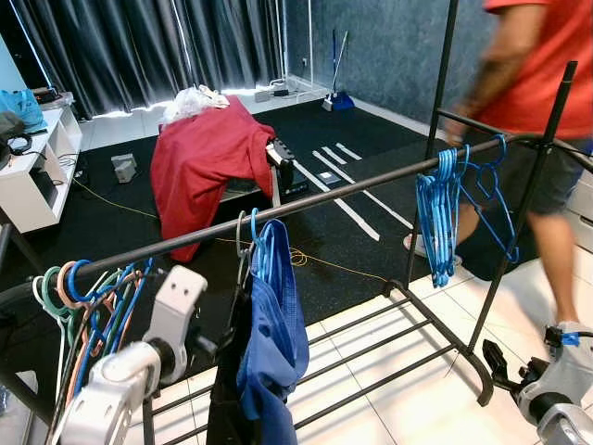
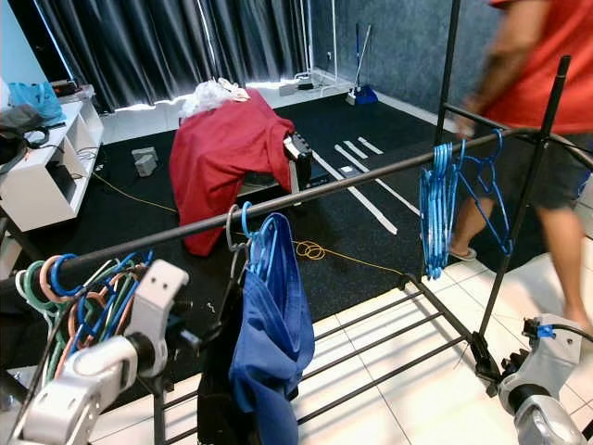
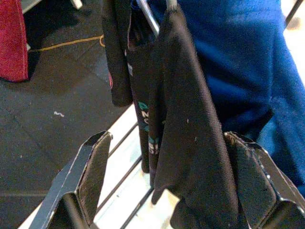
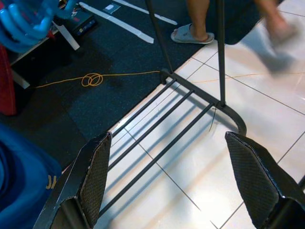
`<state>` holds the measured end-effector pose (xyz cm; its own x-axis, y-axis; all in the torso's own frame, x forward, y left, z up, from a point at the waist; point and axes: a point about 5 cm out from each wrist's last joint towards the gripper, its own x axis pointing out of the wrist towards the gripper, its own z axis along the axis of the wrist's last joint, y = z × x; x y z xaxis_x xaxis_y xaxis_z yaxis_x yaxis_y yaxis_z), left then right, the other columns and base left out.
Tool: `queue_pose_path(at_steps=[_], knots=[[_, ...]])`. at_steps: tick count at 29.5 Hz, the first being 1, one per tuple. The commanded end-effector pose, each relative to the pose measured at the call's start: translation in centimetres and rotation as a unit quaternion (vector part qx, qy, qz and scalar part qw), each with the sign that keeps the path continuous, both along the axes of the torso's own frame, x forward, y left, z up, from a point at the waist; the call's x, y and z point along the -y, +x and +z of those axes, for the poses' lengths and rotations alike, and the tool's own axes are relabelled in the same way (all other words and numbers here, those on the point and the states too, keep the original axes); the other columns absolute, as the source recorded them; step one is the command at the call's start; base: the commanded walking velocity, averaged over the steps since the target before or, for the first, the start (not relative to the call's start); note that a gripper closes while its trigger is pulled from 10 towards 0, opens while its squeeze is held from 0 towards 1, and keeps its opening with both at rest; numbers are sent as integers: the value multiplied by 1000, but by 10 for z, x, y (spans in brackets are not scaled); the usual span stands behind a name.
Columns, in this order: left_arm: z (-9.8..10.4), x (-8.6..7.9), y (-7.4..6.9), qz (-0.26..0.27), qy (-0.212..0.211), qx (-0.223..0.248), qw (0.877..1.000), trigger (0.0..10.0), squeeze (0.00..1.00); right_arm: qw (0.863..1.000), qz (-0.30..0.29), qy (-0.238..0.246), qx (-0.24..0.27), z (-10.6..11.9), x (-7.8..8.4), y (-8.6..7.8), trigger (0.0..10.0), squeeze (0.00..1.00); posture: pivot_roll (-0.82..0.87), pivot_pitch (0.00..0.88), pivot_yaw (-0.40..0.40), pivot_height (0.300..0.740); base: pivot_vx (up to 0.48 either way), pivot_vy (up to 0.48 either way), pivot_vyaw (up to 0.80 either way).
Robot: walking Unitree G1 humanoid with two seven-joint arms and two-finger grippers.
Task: Hang hanger
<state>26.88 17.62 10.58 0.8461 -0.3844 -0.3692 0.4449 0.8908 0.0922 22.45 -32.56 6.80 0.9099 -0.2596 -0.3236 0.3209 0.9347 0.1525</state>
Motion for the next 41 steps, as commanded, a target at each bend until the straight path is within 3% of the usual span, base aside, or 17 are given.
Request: queue_pose_path(at_steps=[1, 5, 9, 10, 11, 17, 27, 32, 41], knots=[[-4, -5, 1, 16, 17, -5, 1000, 10000, 0, 1000, 6, 7, -4, -2, -4, 2, 10000, 0, -182, 0, 60, 740, 0, 0, 0], [-5, -16, 6, 57, 44, 4, 997, 10000, 0, 1000, 6, 10, -4, -4, -6, 1, 10000, 0, -178, 0, 61, 740, 0, 0, 0], [-5, -18, 8, 70, 46, 5, 996, 10000, 0, 1000, 7, 11, -4, -4, -7, 1, 10000, 0, -178, 0, 63, 740, 0, 0, 0], [-5, -17, 9, 76, 46, 5, 996, 4510, 0, 1000, 6, 12, -4, -5, -8, 1, 10000, 0, -180, 0, 64, 740, 0, 0, 0], [-6, -13, 9, 73, 37, 1, 997, 0, 0, 1000, 6, 12, -4, -5, -8, 1, 10000, 0, -181, 0, 64, 740, 0, 0, 0], [-11, -2, 9, 62, 26, -10, 998, 0, 0, 1000, 4, 12, -3, -3, -6, 1, 10000, 0, -184, 0, 65, 740, 0, 0, 0], [-14, 3, 9, 52, 37, -4, 998, 0, 0, 1000, 6, 10, -1, -2, -6, 2, 10000, 0, -186, 0, 63, 740, 0, 0, 0], [-1, -20, 15, 129, 29, 51, 990, 0, 0, 1000, 11, 9, 0, -2, -8, 8, 10000, 0, -177, 0, 61, 740, 0, 0, 0], [-8, -34, -9, 182, 4, 62, 981, 0, 0, 1000, 15, 15, -6, -7, -12, 6, 10000, 0, -148, 0, 57, 740, 0, 0, 0]])
